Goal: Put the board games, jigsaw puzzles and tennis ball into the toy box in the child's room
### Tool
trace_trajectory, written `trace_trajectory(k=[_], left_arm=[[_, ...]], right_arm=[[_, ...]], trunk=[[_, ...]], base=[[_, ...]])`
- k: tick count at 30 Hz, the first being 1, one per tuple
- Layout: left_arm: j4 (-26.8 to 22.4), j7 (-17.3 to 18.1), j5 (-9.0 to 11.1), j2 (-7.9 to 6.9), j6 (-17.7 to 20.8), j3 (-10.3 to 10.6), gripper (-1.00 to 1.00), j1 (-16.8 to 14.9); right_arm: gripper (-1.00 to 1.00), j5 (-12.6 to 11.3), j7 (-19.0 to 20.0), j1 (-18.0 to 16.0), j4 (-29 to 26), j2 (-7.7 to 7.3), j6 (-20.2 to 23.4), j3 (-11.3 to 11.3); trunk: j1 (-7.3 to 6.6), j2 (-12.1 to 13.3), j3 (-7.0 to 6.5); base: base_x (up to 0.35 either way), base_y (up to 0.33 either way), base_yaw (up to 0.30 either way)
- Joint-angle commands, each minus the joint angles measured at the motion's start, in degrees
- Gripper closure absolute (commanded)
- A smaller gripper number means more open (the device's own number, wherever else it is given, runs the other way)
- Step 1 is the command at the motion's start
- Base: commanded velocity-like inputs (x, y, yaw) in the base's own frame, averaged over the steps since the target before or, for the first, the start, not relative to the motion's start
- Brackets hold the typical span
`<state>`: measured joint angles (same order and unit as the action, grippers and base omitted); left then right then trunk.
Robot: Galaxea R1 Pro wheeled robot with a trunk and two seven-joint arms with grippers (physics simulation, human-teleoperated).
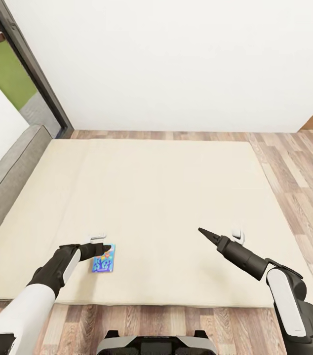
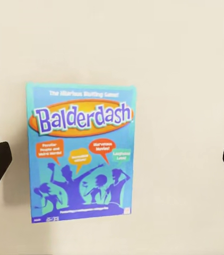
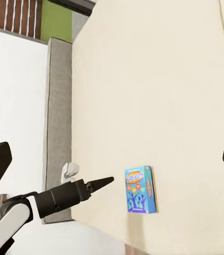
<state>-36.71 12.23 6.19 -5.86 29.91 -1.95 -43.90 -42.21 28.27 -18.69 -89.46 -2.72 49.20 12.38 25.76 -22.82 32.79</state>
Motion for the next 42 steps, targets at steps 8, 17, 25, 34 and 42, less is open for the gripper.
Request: trace_trajectory(k=[8,17,25,34,42], left_arm=[[-1.45,1.66,0.67,0.25,5.59,-0.58,-1.00,-1.82],[-1.79,1.70,0.48,0.00,16.45,-0.46,-1.00,-12.75],[-1.55,1.26,0.07,-0.01,17.62,-0.29,-1.00,-16.03],[-1.52,1.06,-0.30,-0.09,17.18,0.05,-1.00,-16.42],[-1.29,1.00,-0.54,-0.20,16.64,0.31,-1.00,-16.43]], right_arm=[[-1.00,0.06,0.17,-0.03,-0.09,0.09,0.61,0.05],[-1.00,-0.04,0.28,-0.10,-0.10,0.01,0.72,0.09],[-1.00,-0.14,0.39,-0.11,-0.17,0.00,0.79,0.10],[-1.00,-0.18,0.45,-0.12,-0.35,-0.04,0.81,0.10],[-1.00,-0.60,1.92,-0.12,-0.99,-0.08,2.09,0.10]], trunk=[[0.03,-0.09,0.83],[0.03,-0.09,1.67],[0.03,-0.09,2.42],[0.03,-0.09,3.26],[0.03,-0.09,4.01]], base=[[0.000,0.000,0.000],[0.000,0.000,0.000],[0.000,0.000,0.000],[0.000,0.000,0.000],[0.000,0.000,0.000]])
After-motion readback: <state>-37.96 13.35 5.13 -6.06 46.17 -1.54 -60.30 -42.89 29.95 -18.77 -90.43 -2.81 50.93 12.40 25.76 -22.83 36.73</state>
